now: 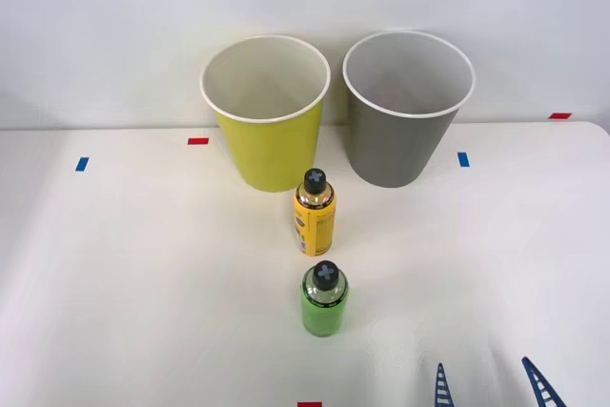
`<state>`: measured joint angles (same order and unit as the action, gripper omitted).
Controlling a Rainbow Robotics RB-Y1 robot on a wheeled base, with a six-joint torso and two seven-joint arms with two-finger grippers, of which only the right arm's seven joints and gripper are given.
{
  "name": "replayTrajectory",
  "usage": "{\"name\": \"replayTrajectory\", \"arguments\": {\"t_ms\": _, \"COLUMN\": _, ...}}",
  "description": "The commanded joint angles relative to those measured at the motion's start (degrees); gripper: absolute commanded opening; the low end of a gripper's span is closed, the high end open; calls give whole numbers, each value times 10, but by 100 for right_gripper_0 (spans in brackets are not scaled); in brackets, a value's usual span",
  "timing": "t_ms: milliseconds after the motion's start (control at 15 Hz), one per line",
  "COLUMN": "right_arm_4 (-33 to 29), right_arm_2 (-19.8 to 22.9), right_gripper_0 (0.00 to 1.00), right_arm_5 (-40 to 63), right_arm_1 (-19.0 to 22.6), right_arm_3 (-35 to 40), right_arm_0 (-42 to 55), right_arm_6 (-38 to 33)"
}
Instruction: Put cans in the gray bin, plastic bottles in the light green bin
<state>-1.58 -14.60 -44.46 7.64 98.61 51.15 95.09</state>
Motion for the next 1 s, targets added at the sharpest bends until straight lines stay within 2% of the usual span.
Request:
{"name": "replayTrajectory", "arguments": {"t_ms": 67, "right_arm_4": 0, "right_arm_2": 0, "right_gripper_0": 100, "right_arm_5": 0, "right_arm_1": 0, "right_arm_3": 0, "right_arm_0": 0, "right_arm_6": 0}}
{"name": "replayTrajectory", "arguments": {"t_ms": 1000, "right_arm_4": 0, "right_arm_2": 0, "right_gripper_0": 100, "right_arm_5": 0, "right_arm_1": 0, "right_arm_3": 0, "right_arm_0": 0, "right_arm_6": 0}}
